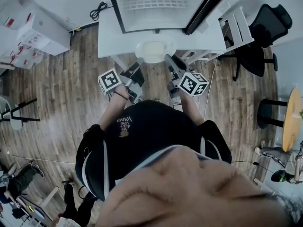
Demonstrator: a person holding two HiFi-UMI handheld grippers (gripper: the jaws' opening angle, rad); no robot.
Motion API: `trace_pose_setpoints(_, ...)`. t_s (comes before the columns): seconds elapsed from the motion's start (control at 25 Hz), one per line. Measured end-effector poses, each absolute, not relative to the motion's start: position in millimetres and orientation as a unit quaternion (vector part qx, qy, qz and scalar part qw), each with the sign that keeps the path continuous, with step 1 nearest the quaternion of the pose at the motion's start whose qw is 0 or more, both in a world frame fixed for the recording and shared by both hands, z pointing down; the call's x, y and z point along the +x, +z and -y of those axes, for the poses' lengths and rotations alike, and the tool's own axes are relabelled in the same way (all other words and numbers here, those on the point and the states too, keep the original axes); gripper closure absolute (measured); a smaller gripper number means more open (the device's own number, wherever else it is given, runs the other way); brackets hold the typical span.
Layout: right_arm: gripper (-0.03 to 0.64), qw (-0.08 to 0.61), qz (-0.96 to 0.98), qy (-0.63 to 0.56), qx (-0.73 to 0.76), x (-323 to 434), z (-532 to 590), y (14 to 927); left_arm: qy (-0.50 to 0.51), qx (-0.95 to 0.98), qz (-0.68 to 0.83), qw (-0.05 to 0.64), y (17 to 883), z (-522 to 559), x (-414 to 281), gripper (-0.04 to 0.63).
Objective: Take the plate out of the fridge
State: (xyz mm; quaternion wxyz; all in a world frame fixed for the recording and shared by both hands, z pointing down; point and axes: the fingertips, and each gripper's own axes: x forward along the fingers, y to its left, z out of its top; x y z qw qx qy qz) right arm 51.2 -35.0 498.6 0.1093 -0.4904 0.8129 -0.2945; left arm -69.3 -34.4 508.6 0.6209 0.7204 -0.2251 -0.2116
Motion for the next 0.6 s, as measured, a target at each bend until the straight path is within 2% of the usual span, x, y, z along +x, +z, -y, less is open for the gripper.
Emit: trace_pose_setpoints(0.6, 0.477, 0.107, -0.815, -0.294, -0.489, 52.5, 36.7, 501.3, -0.214, 0.720, 0.226, 0.621, 510.6, 35.5, -67.6, 0.565)
